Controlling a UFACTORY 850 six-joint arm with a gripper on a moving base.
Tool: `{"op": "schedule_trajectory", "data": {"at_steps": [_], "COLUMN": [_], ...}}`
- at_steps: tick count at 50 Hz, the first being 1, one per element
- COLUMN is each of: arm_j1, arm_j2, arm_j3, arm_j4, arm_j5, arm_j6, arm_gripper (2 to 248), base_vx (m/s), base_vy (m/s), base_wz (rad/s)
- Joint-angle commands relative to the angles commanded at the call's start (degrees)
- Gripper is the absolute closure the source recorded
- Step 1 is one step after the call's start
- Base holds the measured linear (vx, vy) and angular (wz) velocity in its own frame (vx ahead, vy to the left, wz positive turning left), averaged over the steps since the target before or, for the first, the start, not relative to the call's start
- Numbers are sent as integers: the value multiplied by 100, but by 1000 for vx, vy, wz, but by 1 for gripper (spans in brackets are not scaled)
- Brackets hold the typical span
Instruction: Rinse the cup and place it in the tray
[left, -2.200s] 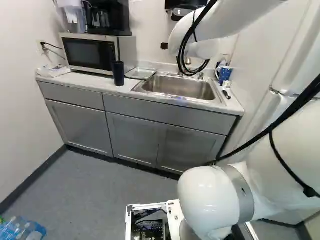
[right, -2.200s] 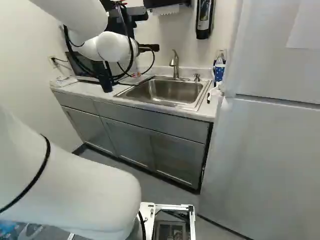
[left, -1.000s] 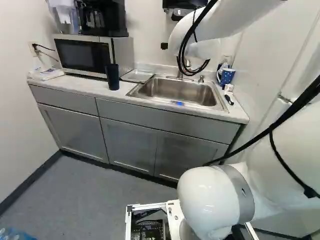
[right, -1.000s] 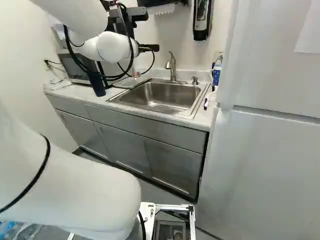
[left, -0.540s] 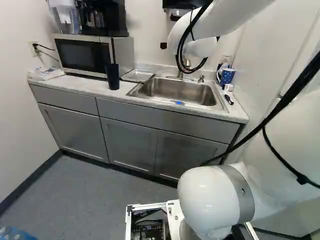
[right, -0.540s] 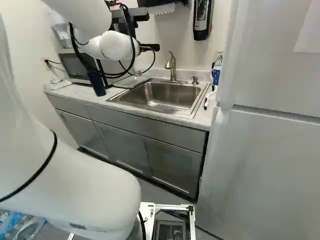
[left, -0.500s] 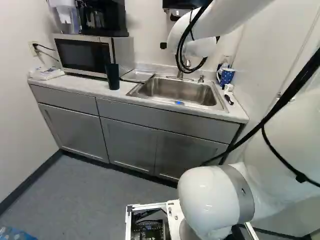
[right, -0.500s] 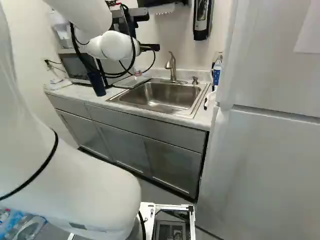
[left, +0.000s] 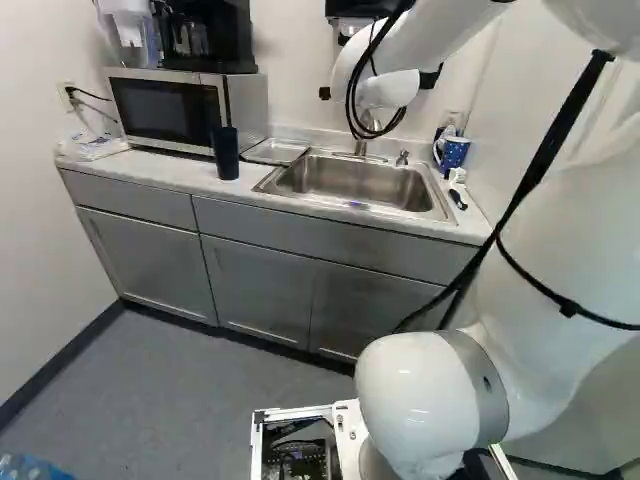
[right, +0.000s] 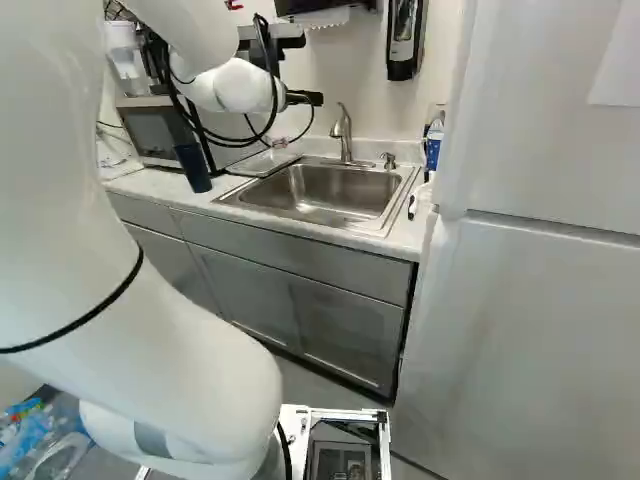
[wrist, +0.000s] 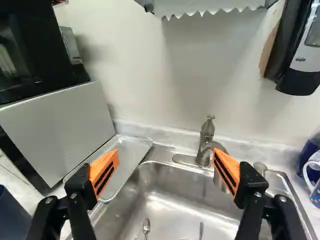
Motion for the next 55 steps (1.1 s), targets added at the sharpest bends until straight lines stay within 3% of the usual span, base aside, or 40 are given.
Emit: {"op": "schedule_trajectory", "data": {"at_steps": [55], "arm_j1": [-306], "arm_j2": [-1570], "arm_j3": [-1626], "arm_j4": [110], "arm_j5": [-321], "arm_j6": [0], "arm_gripper": [3], "base_vx": [0], "base_vy": [0], "base_wz": [0]}}
